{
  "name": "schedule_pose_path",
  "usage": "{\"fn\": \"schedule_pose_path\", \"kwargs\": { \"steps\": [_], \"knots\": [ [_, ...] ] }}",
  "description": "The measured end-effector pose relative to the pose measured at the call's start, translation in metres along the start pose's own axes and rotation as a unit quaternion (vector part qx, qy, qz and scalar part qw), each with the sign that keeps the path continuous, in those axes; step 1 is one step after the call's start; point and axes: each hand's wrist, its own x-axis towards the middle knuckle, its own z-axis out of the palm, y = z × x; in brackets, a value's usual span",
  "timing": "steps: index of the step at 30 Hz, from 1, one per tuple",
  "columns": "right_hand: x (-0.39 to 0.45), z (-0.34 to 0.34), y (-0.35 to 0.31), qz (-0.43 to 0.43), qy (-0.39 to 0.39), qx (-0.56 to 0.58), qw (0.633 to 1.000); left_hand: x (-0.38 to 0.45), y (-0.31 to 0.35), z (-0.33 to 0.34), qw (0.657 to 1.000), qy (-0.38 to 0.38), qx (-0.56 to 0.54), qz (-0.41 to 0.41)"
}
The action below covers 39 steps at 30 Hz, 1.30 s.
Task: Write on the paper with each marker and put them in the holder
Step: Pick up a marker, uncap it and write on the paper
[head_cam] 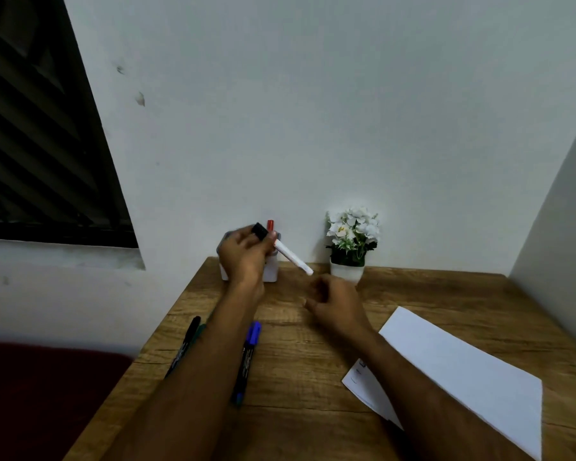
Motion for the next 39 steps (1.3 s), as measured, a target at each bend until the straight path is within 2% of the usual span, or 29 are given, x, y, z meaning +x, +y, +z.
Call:
{"fn": "schedule_pose_path", "kwargs": {
  "steps": [2,5,10,15,20,27,29,32,34,37,39],
  "knots": [
    [0.001,0.003,-0.005,-0.055,-0.009,-0.083,0.995,0.008,0.01,0.0,0.994,0.004,0.069,0.088],
    [0.003,0.009,-0.012,-0.104,-0.031,-0.141,0.984,0.023,0.017,0.005,0.97,0.004,0.148,0.195],
    [0.005,0.015,-0.017,-0.13,-0.032,-0.152,0.979,0.042,0.019,0.018,0.937,0.007,0.209,0.279],
    [0.004,0.016,-0.018,-0.148,-0.03,-0.156,0.976,0.05,0.004,0.023,0.923,-0.002,0.265,0.28],
    [0.008,0.015,-0.018,-0.148,-0.031,-0.155,0.976,0.056,-0.019,0.019,0.916,-0.007,0.328,0.231],
    [0.009,0.018,-0.019,-0.151,-0.032,-0.156,0.976,0.058,-0.027,0.009,0.897,0.0,0.392,0.204],
    [0.008,0.018,-0.019,-0.152,-0.029,-0.152,0.976,0.054,-0.029,0.002,0.875,-0.01,0.445,0.189],
    [0.004,0.02,-0.018,-0.155,-0.026,-0.149,0.976,0.047,-0.036,-0.015,0.832,-0.069,0.528,0.154],
    [0.001,0.02,-0.017,-0.154,-0.024,-0.142,0.978,0.042,-0.04,-0.027,0.783,-0.105,0.599,0.129],
    [-0.003,0.019,-0.016,-0.153,-0.025,-0.139,0.978,0.028,-0.038,-0.037,0.692,-0.165,0.699,0.072],
    [-0.007,0.018,-0.015,-0.144,-0.026,-0.138,0.979,0.017,-0.035,-0.04,0.656,-0.191,0.729,0.041]
  ]
}}
